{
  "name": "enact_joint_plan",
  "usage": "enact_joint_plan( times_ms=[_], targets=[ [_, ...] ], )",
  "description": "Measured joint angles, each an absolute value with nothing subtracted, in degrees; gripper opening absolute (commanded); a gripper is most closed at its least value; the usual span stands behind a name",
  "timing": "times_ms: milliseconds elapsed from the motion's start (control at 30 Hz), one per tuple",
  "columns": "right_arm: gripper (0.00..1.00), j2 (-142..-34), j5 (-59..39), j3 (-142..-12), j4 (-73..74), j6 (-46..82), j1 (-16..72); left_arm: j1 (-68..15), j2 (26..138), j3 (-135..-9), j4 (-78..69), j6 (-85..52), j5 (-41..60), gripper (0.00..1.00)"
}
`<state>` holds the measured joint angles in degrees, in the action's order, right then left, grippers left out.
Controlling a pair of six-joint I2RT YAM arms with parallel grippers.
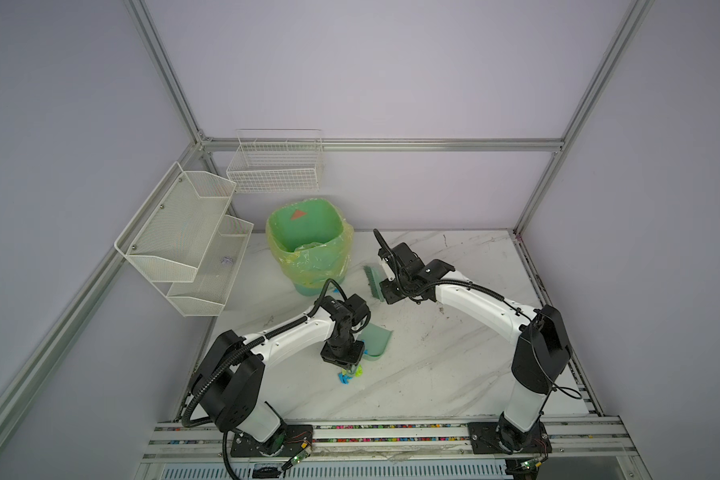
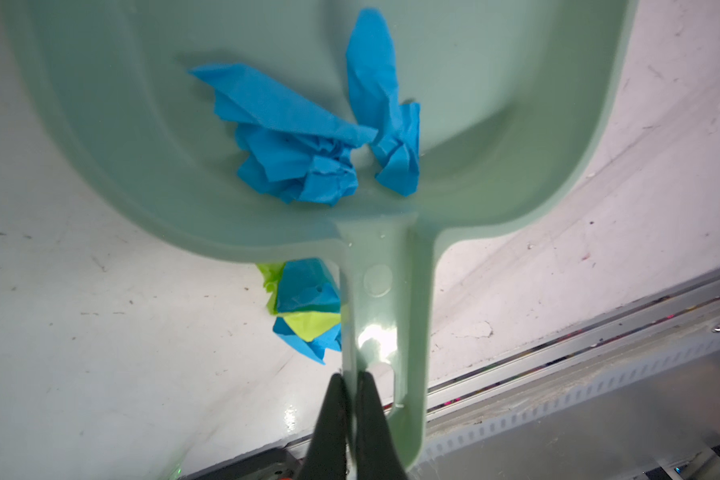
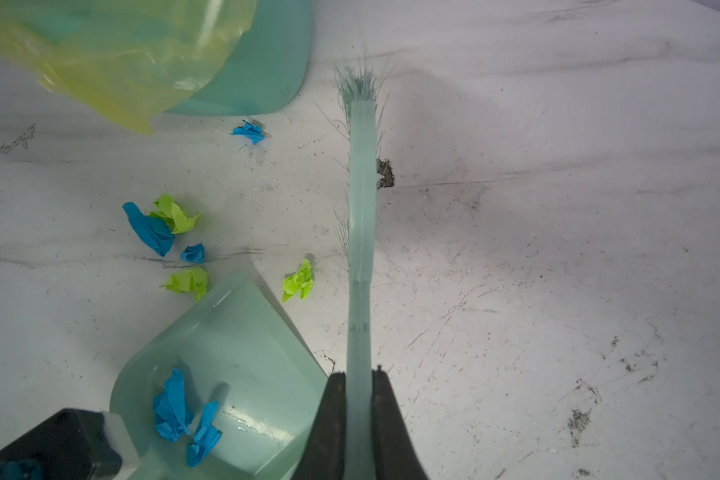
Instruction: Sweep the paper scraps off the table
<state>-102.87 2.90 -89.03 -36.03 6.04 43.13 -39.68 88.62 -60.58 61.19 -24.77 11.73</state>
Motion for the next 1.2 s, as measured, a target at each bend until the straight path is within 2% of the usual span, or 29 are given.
enact_joint_plan(
  times_ms=[600,767,967,1200],
  targets=[
    [0.0,-106.5,-0.8,-89.3,-35.2,1.8,45.3,-34.0,89.5,-60.7,61.2,-22.9,15.3,0.0],
    [0.0,-102.3,-3.5,-84.1,-35.7,2.6,48.6,-33.2,89.5,-60.7,61.1,-22.7,15.7,0.0],
    [0.0,-90.1,-6.4,-79.9,-37.3,7.0,49.6,-32.7,89.5,-60.7,60.7,-22.7,15.9,0.0],
    [0.0,-82.0,-0.6,-82.1,-37.2,12.8,49.1,-32.6,89.4,-60.7,60.6,-22.7,15.8,0.0]
  ],
)
